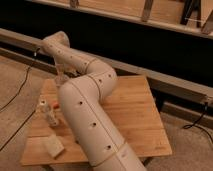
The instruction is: Place the ceramic cup in the ceramic bowl
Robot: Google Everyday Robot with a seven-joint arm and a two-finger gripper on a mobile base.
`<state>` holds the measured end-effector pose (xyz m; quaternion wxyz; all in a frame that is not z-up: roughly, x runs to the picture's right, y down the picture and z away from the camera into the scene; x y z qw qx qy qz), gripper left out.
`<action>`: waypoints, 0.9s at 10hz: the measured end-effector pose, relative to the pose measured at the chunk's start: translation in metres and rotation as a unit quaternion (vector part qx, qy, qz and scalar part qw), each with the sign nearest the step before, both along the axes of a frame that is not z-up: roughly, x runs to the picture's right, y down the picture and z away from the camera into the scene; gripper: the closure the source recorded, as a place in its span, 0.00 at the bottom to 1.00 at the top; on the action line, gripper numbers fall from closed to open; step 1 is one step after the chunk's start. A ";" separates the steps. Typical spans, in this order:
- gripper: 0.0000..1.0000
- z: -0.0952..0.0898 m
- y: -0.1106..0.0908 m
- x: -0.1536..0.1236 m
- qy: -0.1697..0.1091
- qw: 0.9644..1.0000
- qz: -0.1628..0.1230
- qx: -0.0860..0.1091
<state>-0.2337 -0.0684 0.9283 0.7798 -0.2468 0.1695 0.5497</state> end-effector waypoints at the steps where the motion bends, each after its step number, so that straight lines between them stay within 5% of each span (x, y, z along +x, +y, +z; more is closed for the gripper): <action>1: 0.35 0.006 0.010 0.001 0.001 1.000 0.002 -0.012; 3: 0.42 0.020 0.034 0.007 0.007 0.999 0.005 -0.038; 6: 0.72 0.034 0.059 0.010 0.005 0.998 0.012 -0.065; 9: 0.99 0.019 0.031 -0.010 -0.036 0.999 0.012 -0.039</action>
